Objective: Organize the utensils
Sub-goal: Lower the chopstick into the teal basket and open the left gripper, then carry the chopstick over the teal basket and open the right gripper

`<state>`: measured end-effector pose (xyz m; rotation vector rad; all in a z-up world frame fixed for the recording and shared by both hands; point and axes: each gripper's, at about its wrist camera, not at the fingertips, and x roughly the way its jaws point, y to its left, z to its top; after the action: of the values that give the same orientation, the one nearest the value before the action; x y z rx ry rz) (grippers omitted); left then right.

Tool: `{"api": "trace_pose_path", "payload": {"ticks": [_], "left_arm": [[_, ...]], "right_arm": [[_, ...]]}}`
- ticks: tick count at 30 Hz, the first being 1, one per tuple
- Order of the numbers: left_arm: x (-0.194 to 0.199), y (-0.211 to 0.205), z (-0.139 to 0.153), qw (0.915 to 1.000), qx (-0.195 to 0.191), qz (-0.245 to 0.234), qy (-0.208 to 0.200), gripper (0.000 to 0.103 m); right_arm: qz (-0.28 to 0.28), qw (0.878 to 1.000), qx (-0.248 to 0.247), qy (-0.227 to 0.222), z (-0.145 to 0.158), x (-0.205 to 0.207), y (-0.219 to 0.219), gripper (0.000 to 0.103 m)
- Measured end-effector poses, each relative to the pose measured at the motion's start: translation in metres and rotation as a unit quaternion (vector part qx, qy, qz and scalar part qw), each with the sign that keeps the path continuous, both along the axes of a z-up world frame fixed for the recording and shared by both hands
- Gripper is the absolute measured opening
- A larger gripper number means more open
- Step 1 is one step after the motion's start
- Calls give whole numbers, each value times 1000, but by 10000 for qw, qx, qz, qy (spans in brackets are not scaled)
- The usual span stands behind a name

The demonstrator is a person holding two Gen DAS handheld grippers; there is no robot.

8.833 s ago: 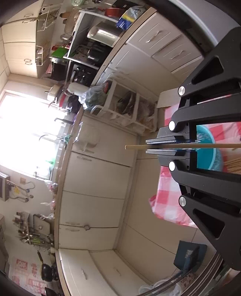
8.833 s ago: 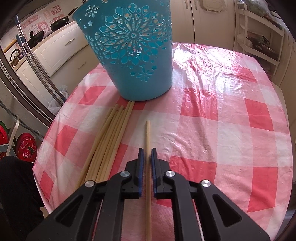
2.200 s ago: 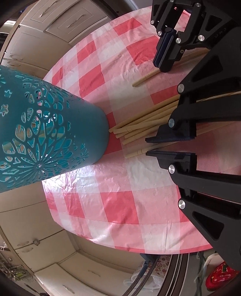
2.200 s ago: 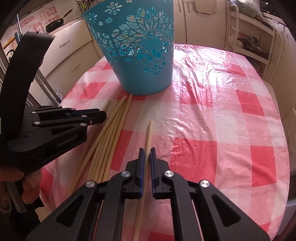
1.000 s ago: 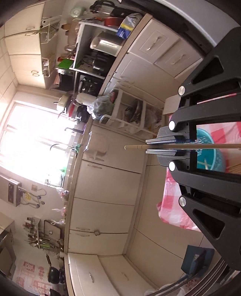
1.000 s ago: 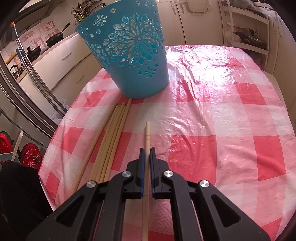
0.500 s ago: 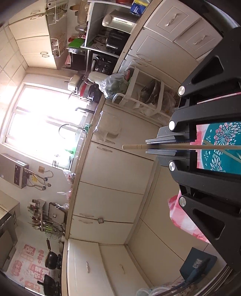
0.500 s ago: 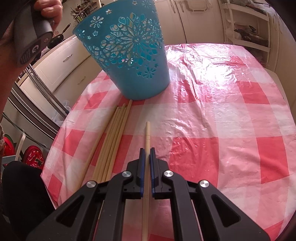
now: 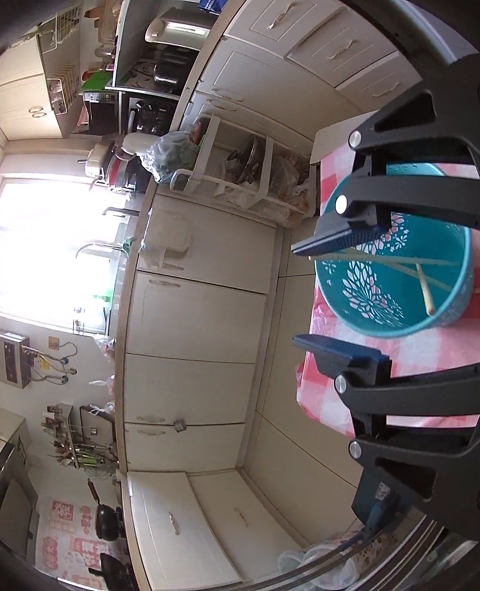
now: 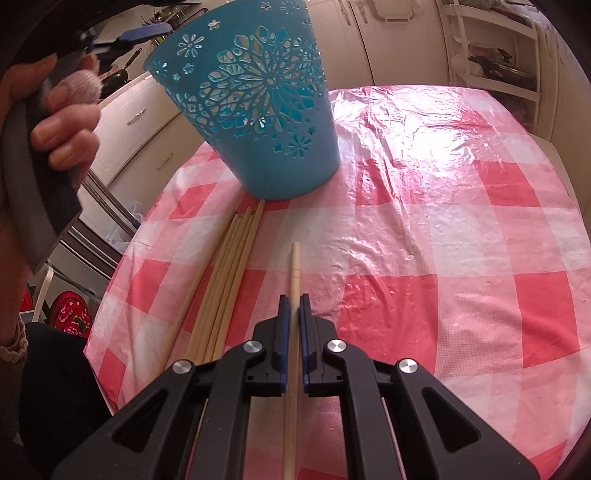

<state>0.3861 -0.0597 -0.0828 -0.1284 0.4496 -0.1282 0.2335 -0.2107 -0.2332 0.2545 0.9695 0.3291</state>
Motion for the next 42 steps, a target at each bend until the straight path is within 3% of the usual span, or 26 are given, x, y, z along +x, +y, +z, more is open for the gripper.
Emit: {"api": "trace_pose_path", "payload": {"ticks": [4,6,8,13,17,22,31,37,42], "left_arm": [[-30,31,17,9996,-14,198,-196,62],[-44,51,23,9986,-123,400,-308,73],[-56,74,23,9968,-302,640,-368,77],[-52,118,1,9919,-666,1073,120,77],[-51,134,-1,9896,-783,1201,141,77],[-49,133,-3,9897,-819,1165,171,77],[-45,125,-7,9909,-752,1080,289,77],[-43,126,-11,9905,-771,1074,381,77],[-43,128,-13,9898,-839,1072,429,77]], "right_arm": [[7,9999,71,84,0,0,-3,6],[55,10000,-62,48,2,-2,-1,6],[94,9997,-222,7,3,-4,4,6],[172,9981,-584,-62,4,-4,13,6],[149,9978,-647,17,5,0,16,6],[216,9967,-777,34,5,7,23,11],[324,9888,-1441,-198,7,3,36,6],[68,9955,-912,-235,19,-4,18,6],[-185,9968,296,-719,71,-8,-13,6]]}}
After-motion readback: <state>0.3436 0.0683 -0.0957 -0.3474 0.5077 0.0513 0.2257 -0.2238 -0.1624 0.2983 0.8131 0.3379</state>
